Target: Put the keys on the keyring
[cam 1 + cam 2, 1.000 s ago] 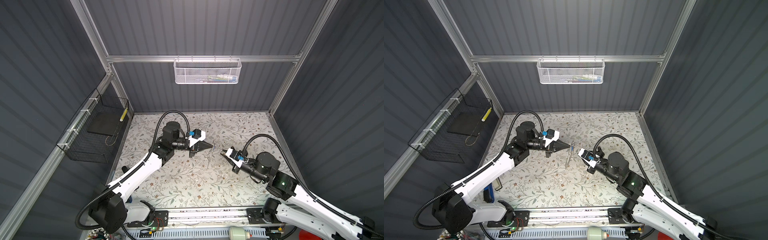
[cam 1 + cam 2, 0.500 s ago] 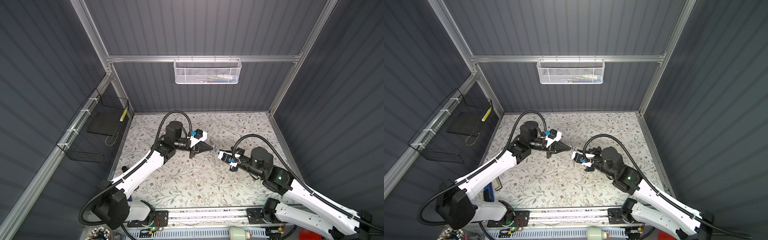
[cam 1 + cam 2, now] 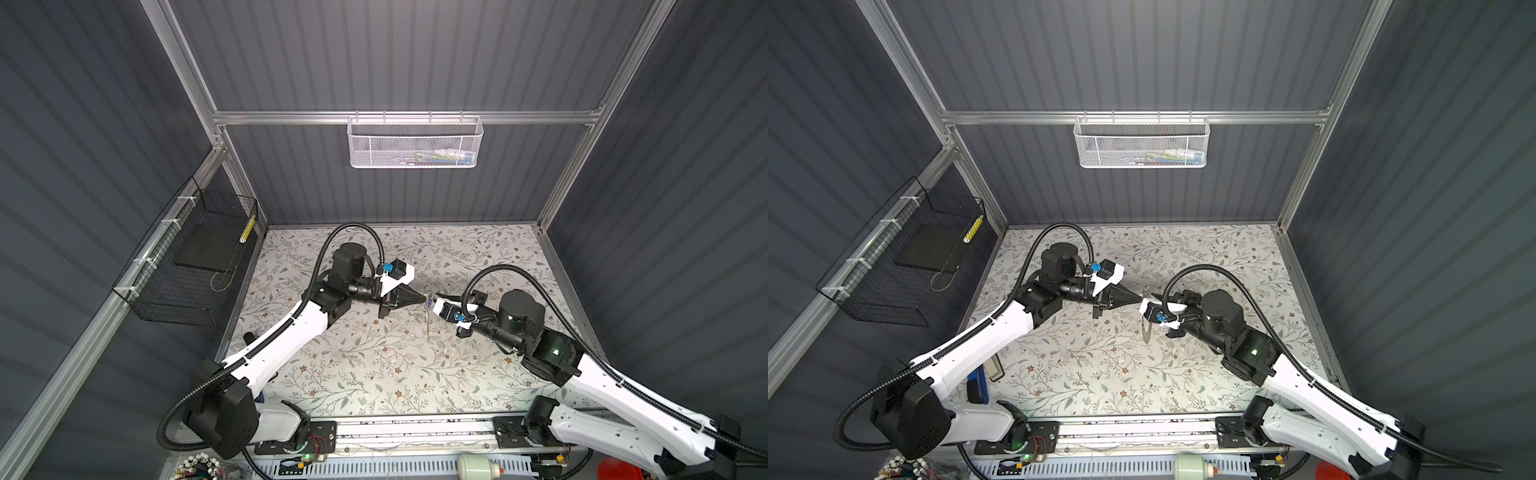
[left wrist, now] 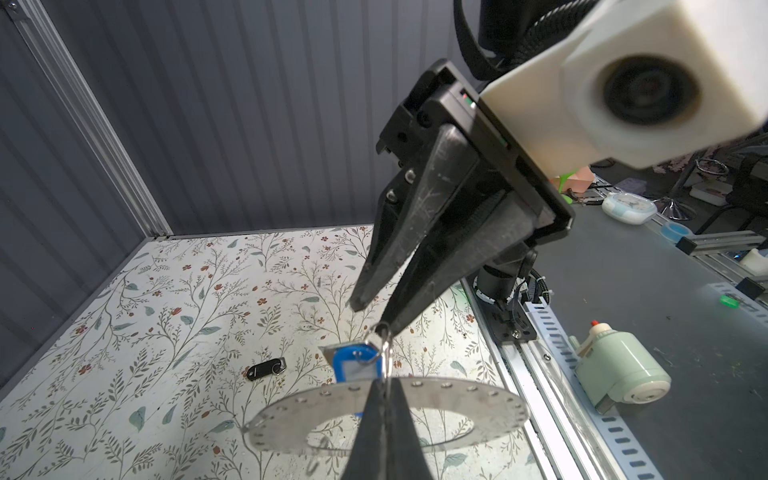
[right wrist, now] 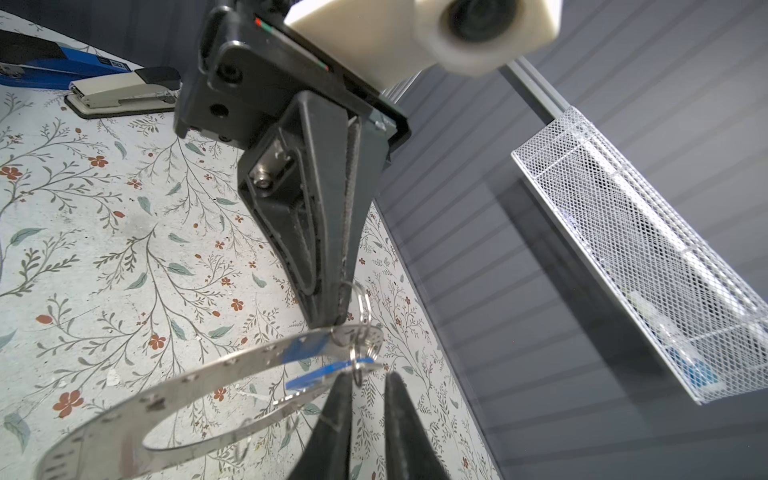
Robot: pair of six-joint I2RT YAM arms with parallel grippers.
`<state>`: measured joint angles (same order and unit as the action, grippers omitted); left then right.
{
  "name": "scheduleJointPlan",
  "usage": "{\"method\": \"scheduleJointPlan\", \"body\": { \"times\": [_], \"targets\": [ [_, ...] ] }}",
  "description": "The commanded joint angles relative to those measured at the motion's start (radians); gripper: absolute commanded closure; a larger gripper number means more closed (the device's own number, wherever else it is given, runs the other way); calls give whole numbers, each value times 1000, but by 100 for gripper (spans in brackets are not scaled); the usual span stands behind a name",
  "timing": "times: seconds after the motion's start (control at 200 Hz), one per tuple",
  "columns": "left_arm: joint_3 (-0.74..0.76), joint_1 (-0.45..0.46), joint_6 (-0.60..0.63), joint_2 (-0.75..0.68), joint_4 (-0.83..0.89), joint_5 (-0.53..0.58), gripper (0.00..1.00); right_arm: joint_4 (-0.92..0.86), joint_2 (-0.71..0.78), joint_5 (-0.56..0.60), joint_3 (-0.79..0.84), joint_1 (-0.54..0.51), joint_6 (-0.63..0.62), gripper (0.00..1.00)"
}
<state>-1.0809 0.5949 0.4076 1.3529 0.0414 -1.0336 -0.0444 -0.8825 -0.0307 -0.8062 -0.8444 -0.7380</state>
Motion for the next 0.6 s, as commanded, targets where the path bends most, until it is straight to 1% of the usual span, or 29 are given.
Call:
{"method": "scheduleJointPlan", "body": {
  "times": [0.0,0.2,0.36,0.48,0.595],
  "targets": [
    [-36,5,18,-10,6,-21,100,-1,-17,-16,-37,-1,-6,85],
    [-39,6,14,-11,-1,-17,100,-10,-29,-11,-42,-1,-4,92],
    [-31,6,-19,-19,-46,4,100,-45,-36,-23,-50,-1,-15,100],
    [-11,6,-72,-31,-121,24,100,-57,-37,-18,-42,-2,-19,100],
    [-7,6,-93,-32,-147,37,100,-63,-47,-11,-35,-2,-16,100]
  ]
}}
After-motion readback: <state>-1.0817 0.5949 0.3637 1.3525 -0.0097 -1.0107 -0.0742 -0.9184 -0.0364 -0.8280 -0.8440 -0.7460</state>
